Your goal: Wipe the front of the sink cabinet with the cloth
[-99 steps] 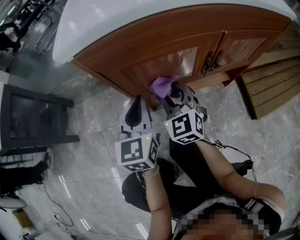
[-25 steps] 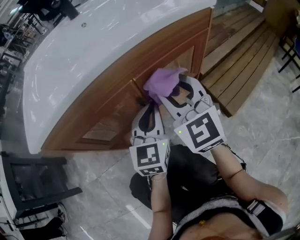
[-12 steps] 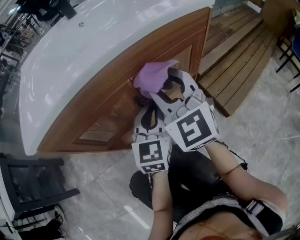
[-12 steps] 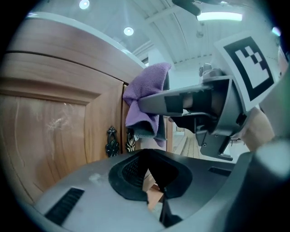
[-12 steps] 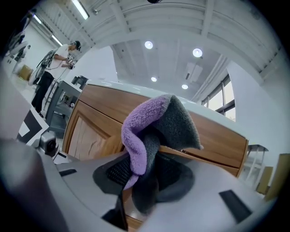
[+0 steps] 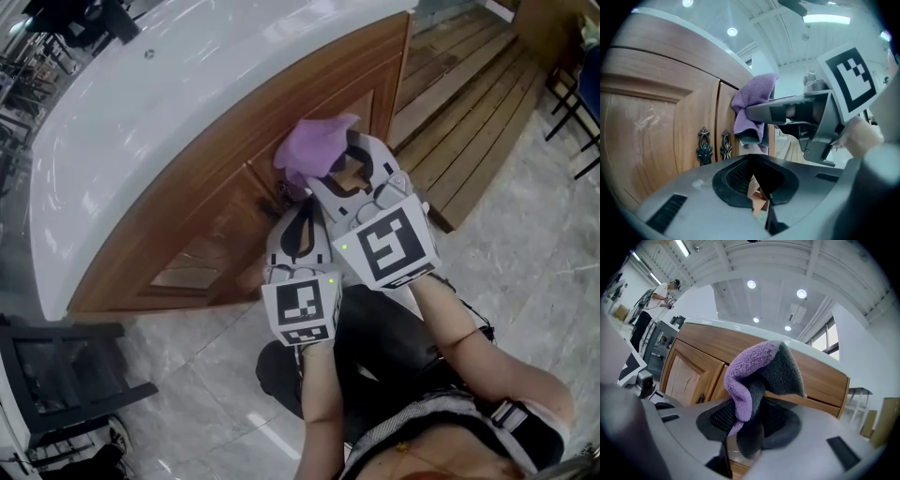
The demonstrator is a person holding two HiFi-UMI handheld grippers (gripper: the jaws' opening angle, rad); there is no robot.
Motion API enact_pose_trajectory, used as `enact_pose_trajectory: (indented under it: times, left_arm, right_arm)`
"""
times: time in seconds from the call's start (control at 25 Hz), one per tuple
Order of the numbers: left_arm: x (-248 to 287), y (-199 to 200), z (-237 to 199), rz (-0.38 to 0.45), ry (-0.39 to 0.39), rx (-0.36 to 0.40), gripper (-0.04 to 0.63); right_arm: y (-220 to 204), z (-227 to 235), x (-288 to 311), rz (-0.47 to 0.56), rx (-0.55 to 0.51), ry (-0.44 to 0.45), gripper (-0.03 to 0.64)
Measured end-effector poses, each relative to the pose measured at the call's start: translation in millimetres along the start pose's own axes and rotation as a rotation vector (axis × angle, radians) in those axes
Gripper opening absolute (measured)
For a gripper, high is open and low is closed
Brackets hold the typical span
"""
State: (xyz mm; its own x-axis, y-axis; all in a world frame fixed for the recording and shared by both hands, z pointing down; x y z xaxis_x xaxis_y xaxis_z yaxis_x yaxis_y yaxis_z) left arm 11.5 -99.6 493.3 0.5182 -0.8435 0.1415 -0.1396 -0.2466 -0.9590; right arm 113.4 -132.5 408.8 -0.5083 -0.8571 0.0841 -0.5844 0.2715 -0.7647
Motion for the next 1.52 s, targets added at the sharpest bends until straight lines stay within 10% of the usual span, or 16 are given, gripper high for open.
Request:
enact_pose_trajectory:
  times: [1.52]
  left_arm:
    - [18, -15, 13, -0.051, -0.068, 0.008, 0.006]
  right_arm:
    - [-96, 100, -14, -0.225, 0.068, -0.211, 0.183]
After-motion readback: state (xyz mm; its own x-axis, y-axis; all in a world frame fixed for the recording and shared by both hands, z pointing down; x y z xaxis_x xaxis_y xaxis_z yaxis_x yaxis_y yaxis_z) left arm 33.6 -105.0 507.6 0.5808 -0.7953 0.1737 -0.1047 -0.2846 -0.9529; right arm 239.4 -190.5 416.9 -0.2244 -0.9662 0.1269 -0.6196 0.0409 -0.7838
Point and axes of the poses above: the fingertips, and each gripper's own axes: x forward along the fingers, z to its right, y out of its top, the point moved 9 cm from there along -x, backward along the fingers, and after that the axes turned 14 degrees about -x, right-handed, at the moved point
